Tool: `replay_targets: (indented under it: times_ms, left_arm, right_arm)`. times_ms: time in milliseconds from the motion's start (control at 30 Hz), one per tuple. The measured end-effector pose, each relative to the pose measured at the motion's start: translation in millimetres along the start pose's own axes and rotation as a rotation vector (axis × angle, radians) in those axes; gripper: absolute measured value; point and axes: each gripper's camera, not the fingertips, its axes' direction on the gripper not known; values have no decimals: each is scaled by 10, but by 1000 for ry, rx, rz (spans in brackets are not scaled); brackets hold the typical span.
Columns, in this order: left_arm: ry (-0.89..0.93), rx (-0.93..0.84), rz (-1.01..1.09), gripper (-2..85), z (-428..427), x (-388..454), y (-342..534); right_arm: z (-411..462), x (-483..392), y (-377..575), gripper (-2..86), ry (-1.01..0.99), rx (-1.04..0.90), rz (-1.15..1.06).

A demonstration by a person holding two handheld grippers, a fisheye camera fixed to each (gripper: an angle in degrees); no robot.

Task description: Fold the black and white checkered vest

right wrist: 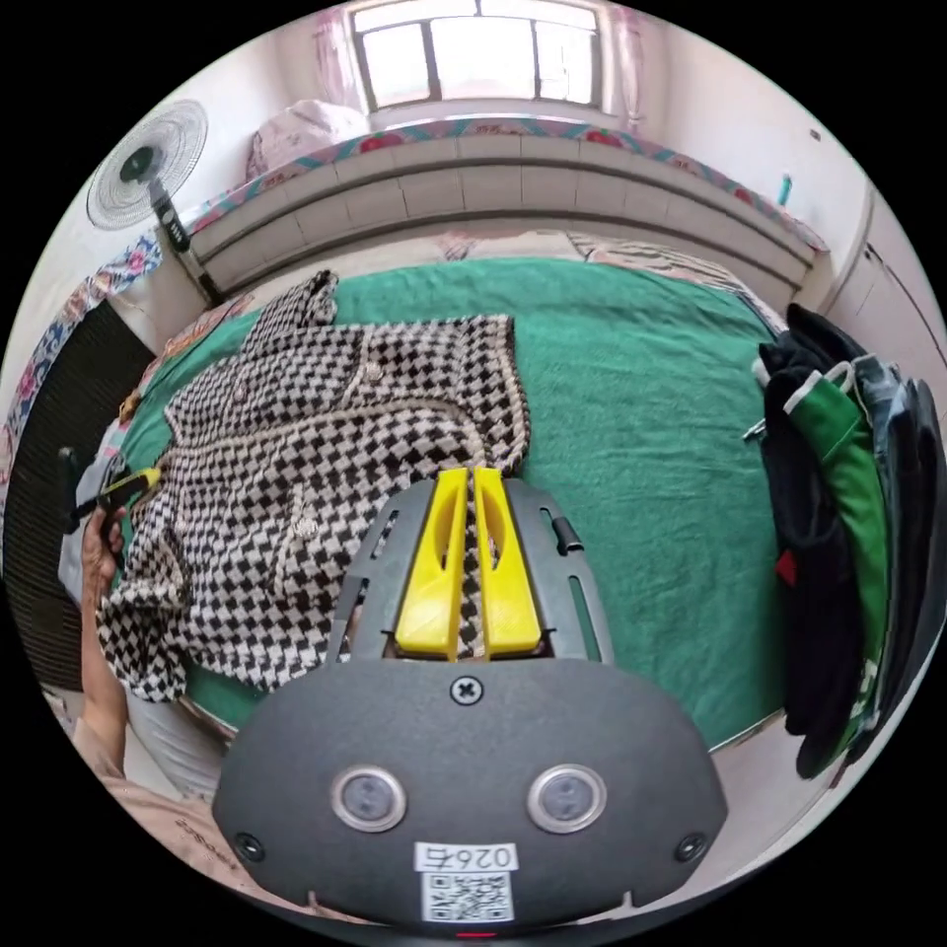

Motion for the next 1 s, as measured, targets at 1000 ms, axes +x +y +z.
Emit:
replay_targets:
  times_ms: [1000]
  left_arm:
    - [86, -171, -39, 40, 275, -180, -180]
  right_arm:
    - [2595, 3659, 37, 3, -118, -307, 20]
